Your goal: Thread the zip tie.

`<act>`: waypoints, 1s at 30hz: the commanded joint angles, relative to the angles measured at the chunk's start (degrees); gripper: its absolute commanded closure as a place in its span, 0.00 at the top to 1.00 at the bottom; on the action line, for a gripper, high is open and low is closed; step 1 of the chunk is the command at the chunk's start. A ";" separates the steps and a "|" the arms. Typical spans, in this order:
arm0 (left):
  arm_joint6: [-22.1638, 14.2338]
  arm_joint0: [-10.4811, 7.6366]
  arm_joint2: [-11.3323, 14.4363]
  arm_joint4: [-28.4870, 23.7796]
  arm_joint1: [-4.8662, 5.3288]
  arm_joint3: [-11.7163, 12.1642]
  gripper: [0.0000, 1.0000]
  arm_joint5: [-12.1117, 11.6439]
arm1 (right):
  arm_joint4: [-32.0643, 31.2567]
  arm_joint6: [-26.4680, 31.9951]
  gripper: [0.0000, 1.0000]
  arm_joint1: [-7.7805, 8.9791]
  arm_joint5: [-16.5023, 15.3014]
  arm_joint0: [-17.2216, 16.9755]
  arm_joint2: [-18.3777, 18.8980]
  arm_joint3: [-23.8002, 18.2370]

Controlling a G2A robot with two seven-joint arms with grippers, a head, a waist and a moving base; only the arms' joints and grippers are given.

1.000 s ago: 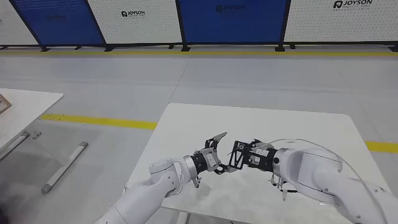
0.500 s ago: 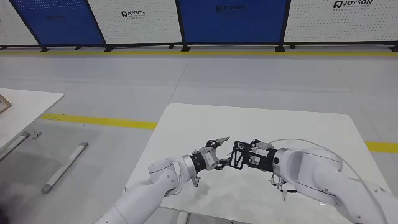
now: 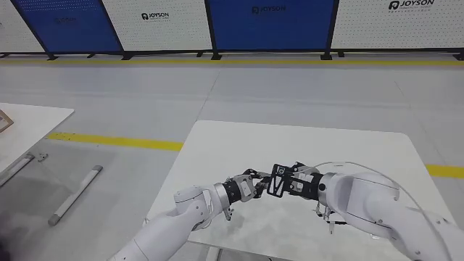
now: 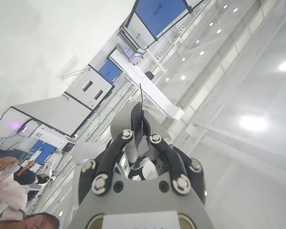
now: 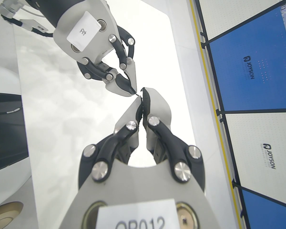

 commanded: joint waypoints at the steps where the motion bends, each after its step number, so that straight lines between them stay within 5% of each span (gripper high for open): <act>1: -0.11 -0.10 0.20 -0.07 0.11 0.01 0.00 0.00 | 0.00 0.00 0.00 0.00 0.00 0.00 0.00 0.00; 2: -0.15 -0.14 0.31 -0.09 0.18 0.00 0.00 0.00 | 0.00 0.00 0.00 0.00 0.00 0.00 0.00 0.00; 3: -0.20 -0.15 0.38 0.01 0.23 -0.03 0.25 0.00 | 0.00 0.00 0.00 0.00 0.00 0.00 0.00 0.00; 4: -0.26 -0.12 0.44 0.24 0.31 -0.09 0.82 0.00 | 0.00 0.00 0.00 0.00 0.00 0.00 0.00 0.00; 5: -0.32 -0.05 0.48 0.32 0.36 -0.15 1.00 0.00 | 0.00 0.00 0.00 0.00 0.00 0.00 0.00 0.00; 13: -0.30 0.23 0.22 0.84 0.53 -1.05 0.87 0.00 | 0.00 0.00 0.00 0.00 0.00 0.00 0.00 0.00; 18: -0.14 0.17 0.31 0.65 0.34 -1.39 0.49 0.00 | 0.00 0.00 0.00 0.00 0.00 0.00 0.00 0.00; 30: -0.18 0.26 0.14 0.91 -0.13 -1.69 0.32 0.00 | 0.00 0.00 0.00 0.00 0.00 0.00 0.00 0.00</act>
